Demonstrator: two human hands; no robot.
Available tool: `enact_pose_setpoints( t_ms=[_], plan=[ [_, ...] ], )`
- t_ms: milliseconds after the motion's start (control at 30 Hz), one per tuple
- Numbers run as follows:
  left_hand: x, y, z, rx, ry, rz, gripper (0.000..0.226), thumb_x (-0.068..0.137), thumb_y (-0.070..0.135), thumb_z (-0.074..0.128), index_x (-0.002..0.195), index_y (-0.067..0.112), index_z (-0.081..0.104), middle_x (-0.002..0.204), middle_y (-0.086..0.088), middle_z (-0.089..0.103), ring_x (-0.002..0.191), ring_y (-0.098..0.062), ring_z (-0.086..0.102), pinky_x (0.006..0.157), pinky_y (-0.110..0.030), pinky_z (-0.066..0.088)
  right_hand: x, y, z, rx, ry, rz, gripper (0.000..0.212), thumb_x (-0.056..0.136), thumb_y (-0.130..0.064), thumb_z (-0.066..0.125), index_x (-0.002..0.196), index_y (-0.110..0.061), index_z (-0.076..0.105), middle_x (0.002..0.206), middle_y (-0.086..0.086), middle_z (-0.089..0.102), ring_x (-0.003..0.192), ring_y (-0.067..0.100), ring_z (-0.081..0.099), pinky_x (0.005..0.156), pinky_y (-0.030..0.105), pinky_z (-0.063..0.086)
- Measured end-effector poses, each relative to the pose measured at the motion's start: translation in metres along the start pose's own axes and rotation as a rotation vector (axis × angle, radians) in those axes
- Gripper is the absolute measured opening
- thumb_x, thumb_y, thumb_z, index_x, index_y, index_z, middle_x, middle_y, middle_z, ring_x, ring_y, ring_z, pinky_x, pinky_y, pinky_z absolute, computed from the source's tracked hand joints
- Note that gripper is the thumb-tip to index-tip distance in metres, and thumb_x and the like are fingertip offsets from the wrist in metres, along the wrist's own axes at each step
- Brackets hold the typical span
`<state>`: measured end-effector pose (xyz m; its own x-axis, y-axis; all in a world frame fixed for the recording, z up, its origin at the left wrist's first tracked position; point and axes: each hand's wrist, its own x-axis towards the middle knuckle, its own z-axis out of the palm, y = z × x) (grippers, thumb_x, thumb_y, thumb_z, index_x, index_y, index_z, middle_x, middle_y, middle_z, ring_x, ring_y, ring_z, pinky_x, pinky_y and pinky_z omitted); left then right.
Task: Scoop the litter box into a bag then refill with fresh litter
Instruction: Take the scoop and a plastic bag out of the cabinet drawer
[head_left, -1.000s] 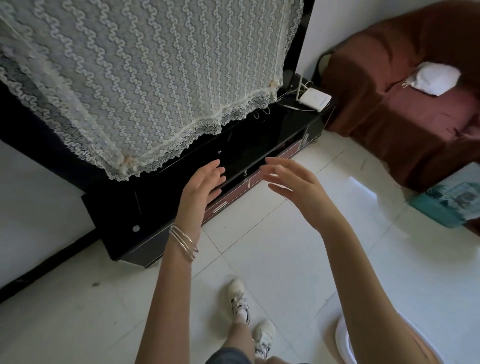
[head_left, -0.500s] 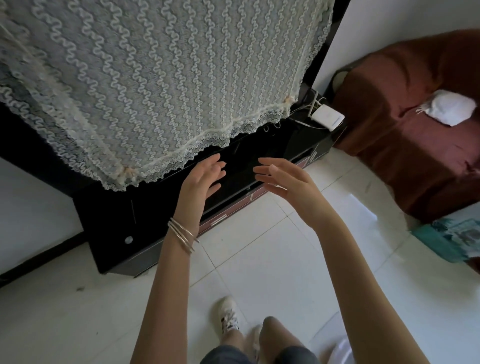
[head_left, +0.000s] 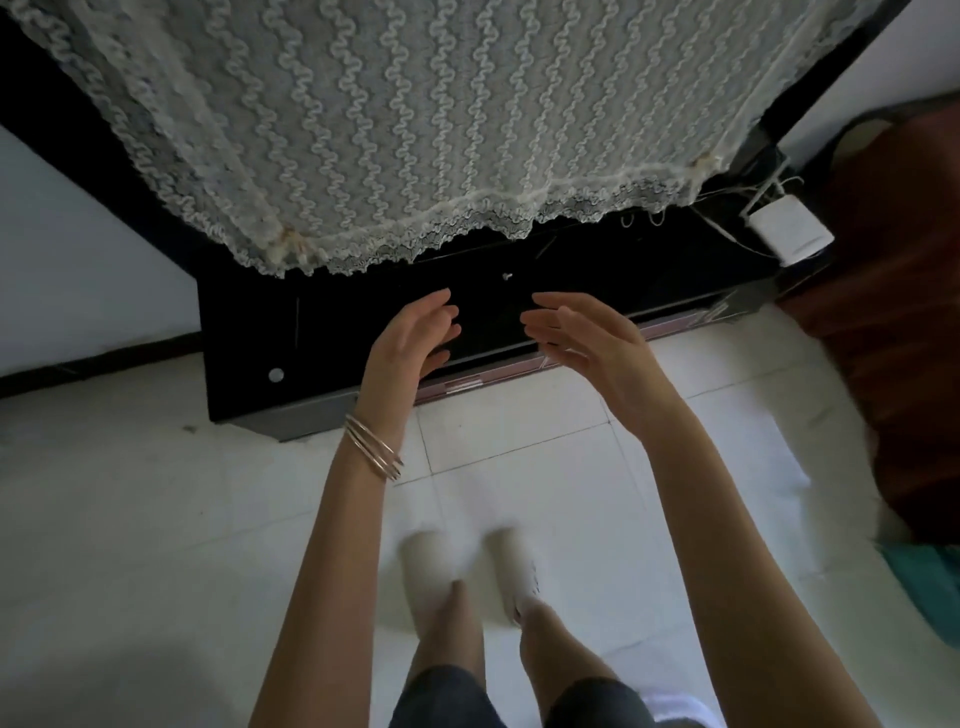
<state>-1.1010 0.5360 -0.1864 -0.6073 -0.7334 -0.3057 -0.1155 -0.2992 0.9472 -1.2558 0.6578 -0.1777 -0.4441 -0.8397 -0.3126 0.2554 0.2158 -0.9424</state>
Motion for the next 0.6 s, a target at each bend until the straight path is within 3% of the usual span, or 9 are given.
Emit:
enact_pose_setpoints(
  t_ms=[300, 400, 600],
  plan=[
    [0.046, -0.116, 0.007, -0.005, 0.061, -0.094, 0.027, 0.094, 0.025, 0.046, 0.12, 0.022, 0.053, 0.119, -0.001, 0.06, 0.112, -0.018, 0.058, 0.101, -0.04, 0.045, 0.054, 0.102, -0.04, -0.01, -0.034, 0.087, 0.024, 0.097, -0.018, 0.045, 0.114, -0.019, 0.062, 0.111, 0.007, 0.068, 0.109, 0.02, 0.062, 0.101, 0.037, 0.045],
    [0.071, -0.171, -0.004, 0.011, 0.069, -0.073, 0.032, 0.088, 0.033, 0.048, 0.118, 0.026, 0.053, 0.117, 0.002, 0.061, 0.112, -0.016, 0.059, 0.098, -0.035, 0.046, 0.083, 0.159, -0.047, 0.015, -0.044, 0.085, 0.024, 0.097, -0.018, 0.045, 0.113, -0.019, 0.062, 0.11, 0.007, 0.068, 0.109, 0.022, 0.062, 0.1, 0.037, 0.046],
    [0.13, -0.306, -0.033, 0.03, 0.084, -0.118, 0.029, 0.09, 0.029, 0.051, 0.118, 0.025, 0.055, 0.115, 0.002, 0.062, 0.112, -0.016, 0.058, 0.097, -0.035, 0.046, 0.153, 0.298, -0.057, 0.02, -0.039, 0.126, 0.022, 0.096, -0.018, 0.047, 0.11, -0.02, 0.063, 0.112, 0.007, 0.067, 0.109, 0.021, 0.062, 0.099, 0.036, 0.046]
  ],
)
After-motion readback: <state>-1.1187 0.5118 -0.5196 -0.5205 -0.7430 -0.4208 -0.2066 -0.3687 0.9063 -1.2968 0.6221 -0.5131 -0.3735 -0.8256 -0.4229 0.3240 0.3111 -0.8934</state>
